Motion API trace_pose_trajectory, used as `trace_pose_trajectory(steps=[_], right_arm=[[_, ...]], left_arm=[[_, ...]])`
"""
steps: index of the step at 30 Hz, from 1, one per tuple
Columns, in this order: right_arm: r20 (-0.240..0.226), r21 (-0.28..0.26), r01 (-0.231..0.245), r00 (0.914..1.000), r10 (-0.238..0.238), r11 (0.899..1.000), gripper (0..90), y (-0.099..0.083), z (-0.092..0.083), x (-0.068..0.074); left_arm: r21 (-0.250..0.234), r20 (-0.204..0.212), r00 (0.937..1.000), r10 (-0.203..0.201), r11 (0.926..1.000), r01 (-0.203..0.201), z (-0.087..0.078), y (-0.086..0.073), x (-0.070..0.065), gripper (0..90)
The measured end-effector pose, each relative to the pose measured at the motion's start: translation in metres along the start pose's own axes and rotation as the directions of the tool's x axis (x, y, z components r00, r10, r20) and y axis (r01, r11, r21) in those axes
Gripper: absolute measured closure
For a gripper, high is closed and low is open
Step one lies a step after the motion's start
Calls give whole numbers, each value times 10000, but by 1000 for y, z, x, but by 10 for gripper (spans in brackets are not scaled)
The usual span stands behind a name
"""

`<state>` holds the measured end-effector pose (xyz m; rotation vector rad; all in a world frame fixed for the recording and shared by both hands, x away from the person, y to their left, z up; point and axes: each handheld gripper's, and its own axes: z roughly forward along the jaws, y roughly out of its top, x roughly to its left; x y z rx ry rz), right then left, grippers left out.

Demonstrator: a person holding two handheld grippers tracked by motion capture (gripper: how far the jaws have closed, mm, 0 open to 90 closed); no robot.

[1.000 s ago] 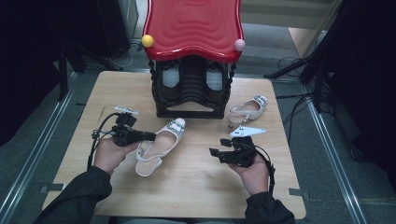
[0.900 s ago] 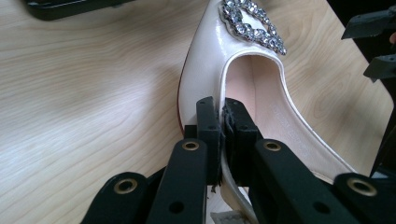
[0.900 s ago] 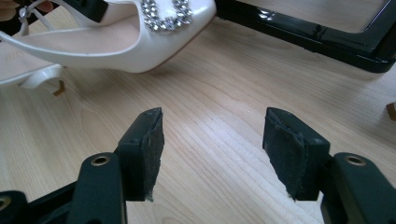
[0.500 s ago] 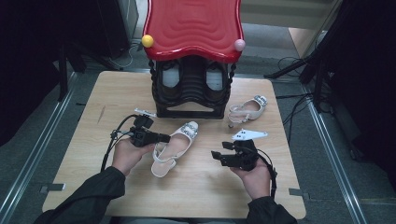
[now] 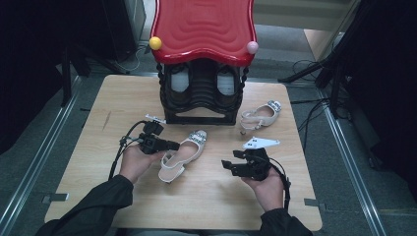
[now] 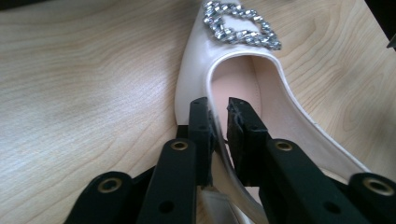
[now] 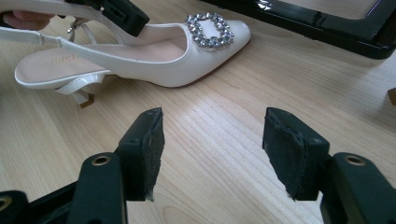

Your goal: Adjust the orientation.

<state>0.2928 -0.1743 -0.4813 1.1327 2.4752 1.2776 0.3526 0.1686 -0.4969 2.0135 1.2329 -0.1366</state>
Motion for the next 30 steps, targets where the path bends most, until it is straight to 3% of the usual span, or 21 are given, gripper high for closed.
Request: trace_pose_trajectory(steps=[6,10,16,20,23,30], right_arm=[[7,-14,-72,10000,72,10000,394,0,-1,-2],[24,-58,-22,10000,22,10000,395,2,-1,-4],[128,24,-241,9996,241,9997,397,4,0,-13],[205,-140,-441,9988,444,9989,402,6,1,-21],[313,-234,-539,9980,546,9983,412,8,1,-26],[632,-398,-717,9952,741,9966,449,16,4,-38]], left_arm=[[-31,-114,9983,568,9984,-568,-23,1,-8,722],[-119,-188,9973,712,9974,-714,-38,-2,-9,708],[-250,-142,9988,472,9986,-475,-57,-10,-7,744],[-130,-75,9990,449,9989,-449,-62,-16,-6,814],[-48,-129,9977,667,9978,-668,-62,-20,-8,858],[88,-121,9981,607,9981,-606,-61,-29,-8,894]])
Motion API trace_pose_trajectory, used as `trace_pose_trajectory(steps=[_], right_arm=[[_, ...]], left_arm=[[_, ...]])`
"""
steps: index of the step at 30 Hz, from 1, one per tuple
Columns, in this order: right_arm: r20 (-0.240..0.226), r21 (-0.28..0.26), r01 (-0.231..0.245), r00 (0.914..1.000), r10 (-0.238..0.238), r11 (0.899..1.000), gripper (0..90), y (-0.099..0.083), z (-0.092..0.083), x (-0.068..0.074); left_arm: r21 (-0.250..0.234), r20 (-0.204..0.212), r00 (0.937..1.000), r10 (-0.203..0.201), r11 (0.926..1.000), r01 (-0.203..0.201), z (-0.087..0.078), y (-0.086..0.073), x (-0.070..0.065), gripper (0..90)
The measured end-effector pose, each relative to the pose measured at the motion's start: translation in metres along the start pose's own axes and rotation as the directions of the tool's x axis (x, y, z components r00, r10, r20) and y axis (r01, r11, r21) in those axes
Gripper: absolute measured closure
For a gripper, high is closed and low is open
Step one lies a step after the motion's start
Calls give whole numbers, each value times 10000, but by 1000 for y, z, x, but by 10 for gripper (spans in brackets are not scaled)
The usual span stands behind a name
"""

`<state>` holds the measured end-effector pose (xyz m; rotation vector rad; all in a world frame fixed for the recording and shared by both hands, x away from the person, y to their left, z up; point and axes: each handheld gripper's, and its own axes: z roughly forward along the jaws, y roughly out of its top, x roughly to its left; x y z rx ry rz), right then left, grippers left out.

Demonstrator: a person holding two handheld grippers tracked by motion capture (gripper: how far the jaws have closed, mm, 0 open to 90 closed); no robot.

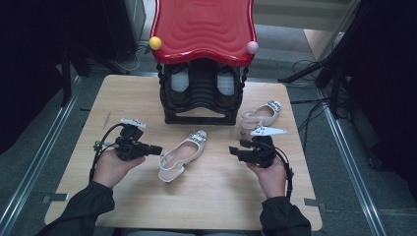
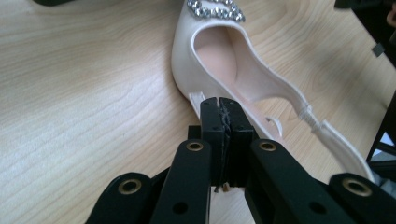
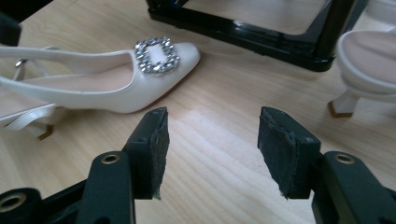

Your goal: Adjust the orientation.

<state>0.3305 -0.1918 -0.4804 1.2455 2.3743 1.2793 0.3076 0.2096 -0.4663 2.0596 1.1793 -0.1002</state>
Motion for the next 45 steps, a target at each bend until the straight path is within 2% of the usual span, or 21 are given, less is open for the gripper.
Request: trace_pose_trajectory(steps=[7,12,15,19,20,24,29,30,33,38,45], right_arm=[[255,-263,-182,9995,189,9995,510,8,4,-14],[492,-274,-326,9982,339,9991,572,9,8,-26],[598,-445,-450,9971,476,9980,642,11,8,-29],[563,-377,-593,9965,614,9975,764,14,12,-30],[630,-402,-501,9966,526,9979,797,15,13,-30],[767,-402,-634,9948,663,9972,896,19,16,-31],[864,-412,-924,9917,957,9949,900,25,25,-38],[856,-397,-925,9917,956,9949,900,25,26,-39],[881,-473,-1126,9893,1164,9925,900,27,30,-42],[1107,-524,-1189,9861,1241,9915,900,30,35,-45],[1324,-385,-1201,9834,1242,9920,900,32,41,-47]], left_arm=[[196,-129,9998,-145,9997,147,3,-12,1,884],[240,-52,10000,-80,9997,81,8,-17,-2,884],[220,-12,9999,-116,9997,116,7,-19,-2,882],[221,-32,9999,-161,9996,162,8,-22,-3,881],[214,-56,9999,-161,9996,163,8,-22,-3,881],[177,-62,9999,-131,9998,132,9,-24,-6,878],[277,162,9997,-165,9995,161,14,-26,-12,878],[329,94,10000,23,9995,-26,15,-25,-14,883],[196,165,9999,-14,9998,11,13,-25,-16,883],[229,128,9999,42,9997,-45,14,-26,-17,884],[198,189,9998,98,9998,-102,16,-29,-25,883]])
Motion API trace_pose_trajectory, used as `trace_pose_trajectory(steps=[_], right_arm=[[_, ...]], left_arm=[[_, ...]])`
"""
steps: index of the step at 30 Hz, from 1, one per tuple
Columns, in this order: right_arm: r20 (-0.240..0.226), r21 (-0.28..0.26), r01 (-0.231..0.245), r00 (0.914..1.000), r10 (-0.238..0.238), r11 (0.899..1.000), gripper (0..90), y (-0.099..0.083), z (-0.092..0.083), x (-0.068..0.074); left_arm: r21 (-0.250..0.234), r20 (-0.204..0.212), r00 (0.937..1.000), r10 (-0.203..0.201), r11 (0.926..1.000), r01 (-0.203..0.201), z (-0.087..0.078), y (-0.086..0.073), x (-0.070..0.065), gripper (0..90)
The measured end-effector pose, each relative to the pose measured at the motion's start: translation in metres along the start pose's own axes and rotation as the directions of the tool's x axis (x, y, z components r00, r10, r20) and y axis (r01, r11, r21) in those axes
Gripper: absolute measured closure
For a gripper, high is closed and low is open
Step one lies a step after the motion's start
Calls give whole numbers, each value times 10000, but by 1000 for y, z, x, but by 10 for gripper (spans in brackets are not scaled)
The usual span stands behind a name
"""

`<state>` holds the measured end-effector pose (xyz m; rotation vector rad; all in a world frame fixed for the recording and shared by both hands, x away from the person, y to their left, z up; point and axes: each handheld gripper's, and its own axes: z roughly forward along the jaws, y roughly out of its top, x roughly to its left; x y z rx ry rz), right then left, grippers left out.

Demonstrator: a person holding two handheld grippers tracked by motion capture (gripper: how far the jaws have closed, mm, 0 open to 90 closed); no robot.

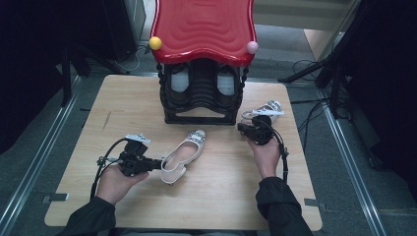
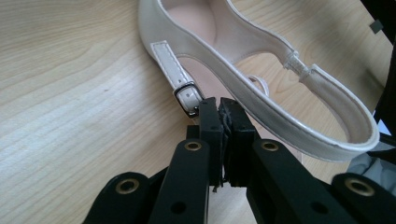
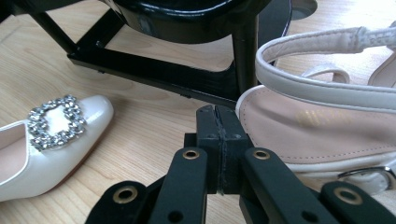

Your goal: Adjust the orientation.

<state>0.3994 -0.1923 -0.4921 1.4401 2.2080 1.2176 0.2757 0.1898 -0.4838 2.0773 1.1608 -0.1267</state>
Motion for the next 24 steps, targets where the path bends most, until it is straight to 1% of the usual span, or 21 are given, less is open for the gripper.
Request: trace_pose_trajectory(steps=[5,6,9,11,14,18,19,20,21,24], right_arm=[[60,-11,-50,10000,50,10000,900,1,3,1],[70,-17,-43,10000,43,10000,900,1,4,2],[117,-35,-57,9999,57,10000,900,1,5,3],[133,-39,-71,9999,72,10000,900,2,6,3],[127,-33,-88,9999,89,10000,900,2,6,4],[150,-20,-93,9998,93,10000,900,3,7,4],[157,-16,-115,9998,115,9999,900,3,7,4],[152,-13,-129,9998,129,9999,900,3,7,4],[142,-12,-132,9998,132,9999,900,3,7,4],[134,6,-113,9998,113,9999,900,2,6,3]], left_arm=[[76,301,9995,125,9999,-127,4,-1,-7,873],[54,345,9994,66,10000,-67,5,-1,-8,873],[25,491,9988,81,10000,-82,8,-2,-12,873],[0,516,9986,152,9999,-153,9,-2,-15,870],[-28,623,9980,123,9999,-122,11,-2,-17,866],[-36,736,9969,262,9997,-260,15,-2,-21,866],[-101,735,9969,282,9996,-275,15,-2,-22,865],[-146,672,9973,297,9995,-288,15,-2,-23,865],[-80,700,9971,301,9995,-296,14,-1,-22,863],[-75,722,9972,178,9998,-173,9,-1,-17,848]])
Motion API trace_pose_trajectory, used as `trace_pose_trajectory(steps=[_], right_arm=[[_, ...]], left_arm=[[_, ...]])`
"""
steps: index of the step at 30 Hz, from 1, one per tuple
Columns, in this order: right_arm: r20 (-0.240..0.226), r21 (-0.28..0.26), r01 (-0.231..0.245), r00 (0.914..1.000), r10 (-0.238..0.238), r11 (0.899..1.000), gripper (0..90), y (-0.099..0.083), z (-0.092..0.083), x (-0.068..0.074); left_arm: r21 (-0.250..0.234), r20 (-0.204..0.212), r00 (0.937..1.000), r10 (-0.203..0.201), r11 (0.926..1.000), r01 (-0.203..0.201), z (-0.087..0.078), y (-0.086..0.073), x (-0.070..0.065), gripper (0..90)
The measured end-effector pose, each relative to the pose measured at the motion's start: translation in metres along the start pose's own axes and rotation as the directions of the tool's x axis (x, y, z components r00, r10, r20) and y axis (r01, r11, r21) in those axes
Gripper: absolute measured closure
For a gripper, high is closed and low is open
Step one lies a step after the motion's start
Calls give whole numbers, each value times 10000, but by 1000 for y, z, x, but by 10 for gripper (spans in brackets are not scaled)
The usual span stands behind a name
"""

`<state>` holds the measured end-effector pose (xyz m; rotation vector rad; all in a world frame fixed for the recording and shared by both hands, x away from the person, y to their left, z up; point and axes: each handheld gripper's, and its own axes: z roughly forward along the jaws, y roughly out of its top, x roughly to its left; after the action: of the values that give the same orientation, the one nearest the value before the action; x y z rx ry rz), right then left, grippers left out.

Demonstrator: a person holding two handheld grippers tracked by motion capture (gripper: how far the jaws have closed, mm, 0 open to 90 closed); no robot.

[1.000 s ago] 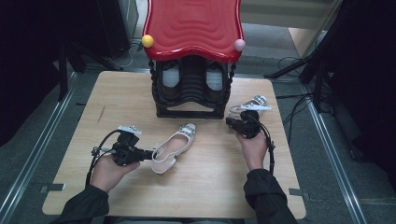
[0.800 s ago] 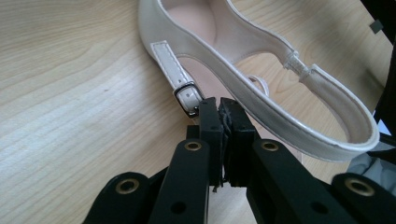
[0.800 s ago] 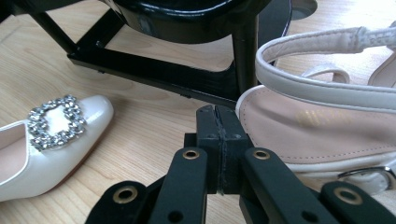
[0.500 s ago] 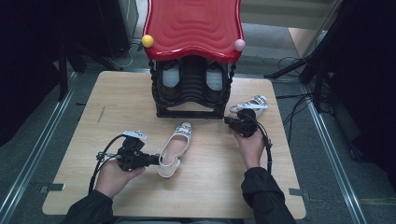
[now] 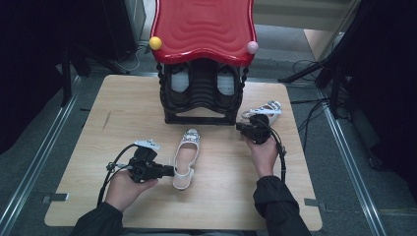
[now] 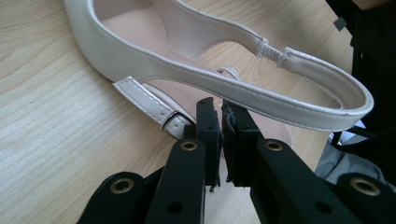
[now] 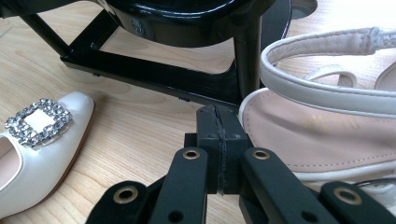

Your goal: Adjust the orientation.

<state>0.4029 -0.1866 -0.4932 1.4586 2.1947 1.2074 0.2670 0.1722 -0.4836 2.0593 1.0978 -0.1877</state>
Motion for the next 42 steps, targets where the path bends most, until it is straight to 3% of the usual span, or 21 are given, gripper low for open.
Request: trace_pose_trajectory(steps=[6,14,18,23,42], right_arm=[[48,77,29,10000,-29,10000,900,-1,-2,0],[83,42,-22,10000,21,10000,900,-5,-8,-2],[108,33,-77,9999,77,10000,900,-8,-12,-3],[148,64,-184,9997,183,9998,900,-12,-18,-5],[206,64,-331,9992,330,9994,900,-25,-37,-15]], left_arm=[[-290,-412,9991,-141,9995,129,-15,2,9,808],[-696,-358,9985,-412,9968,386,-30,8,23,756],[-671,-625,9974,-353,9973,311,-34,10,28,715],[-686,-811,9957,-445,9969,389,-36,13,37,660],[-548,-516,9984,-222,9983,194,-30,23,49,573]])
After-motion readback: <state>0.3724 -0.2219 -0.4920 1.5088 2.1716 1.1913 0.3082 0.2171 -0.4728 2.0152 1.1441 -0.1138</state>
